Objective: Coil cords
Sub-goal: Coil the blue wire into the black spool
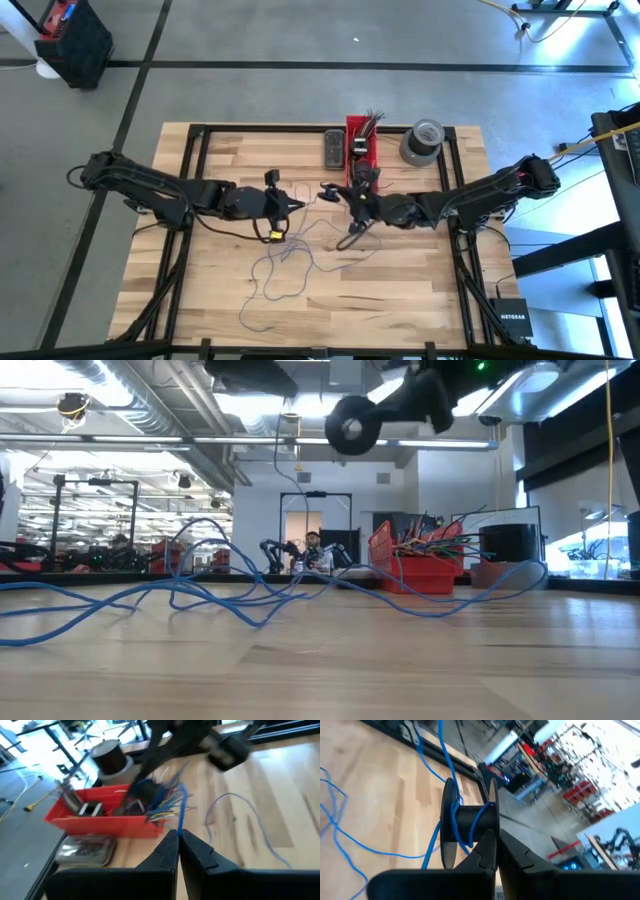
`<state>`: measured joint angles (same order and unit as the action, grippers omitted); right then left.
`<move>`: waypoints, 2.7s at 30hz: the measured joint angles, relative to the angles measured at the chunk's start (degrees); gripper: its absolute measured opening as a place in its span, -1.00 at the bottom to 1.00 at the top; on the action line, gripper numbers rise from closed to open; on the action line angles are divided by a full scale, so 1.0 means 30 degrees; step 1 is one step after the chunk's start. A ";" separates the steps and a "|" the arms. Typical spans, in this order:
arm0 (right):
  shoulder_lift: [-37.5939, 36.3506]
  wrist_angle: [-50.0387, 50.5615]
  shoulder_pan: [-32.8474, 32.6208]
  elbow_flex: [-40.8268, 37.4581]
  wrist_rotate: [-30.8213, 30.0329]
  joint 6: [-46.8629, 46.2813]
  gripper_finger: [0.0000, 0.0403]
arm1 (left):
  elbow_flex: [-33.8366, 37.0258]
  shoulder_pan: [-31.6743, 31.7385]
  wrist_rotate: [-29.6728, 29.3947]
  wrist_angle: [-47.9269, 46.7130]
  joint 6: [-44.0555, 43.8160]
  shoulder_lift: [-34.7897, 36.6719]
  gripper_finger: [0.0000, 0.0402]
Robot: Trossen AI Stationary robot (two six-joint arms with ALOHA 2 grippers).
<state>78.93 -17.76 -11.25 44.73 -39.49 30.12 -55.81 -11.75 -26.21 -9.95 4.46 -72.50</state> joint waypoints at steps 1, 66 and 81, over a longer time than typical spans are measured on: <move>0.0063 0.0024 0.0168 0.0000 0.0009 -0.0196 -0.96 | 0.0000 0.0001 0.0030 0.0141 -0.0008 -0.0006 -0.98; -0.5087 -0.3526 0.1109 0.1270 0.5739 -0.5420 -0.96 | -0.0758 0.2391 0.2816 0.9515 0.1017 -0.6196 -0.97; -0.5099 -0.1025 0.1116 0.5657 0.6387 -0.3806 -0.96 | -0.0656 0.2398 0.2816 0.9285 0.1262 -0.6261 -0.97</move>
<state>63.63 -20.83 -7.90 61.70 -20.33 18.70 -57.78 -4.56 -17.76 17.91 8.24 -91.29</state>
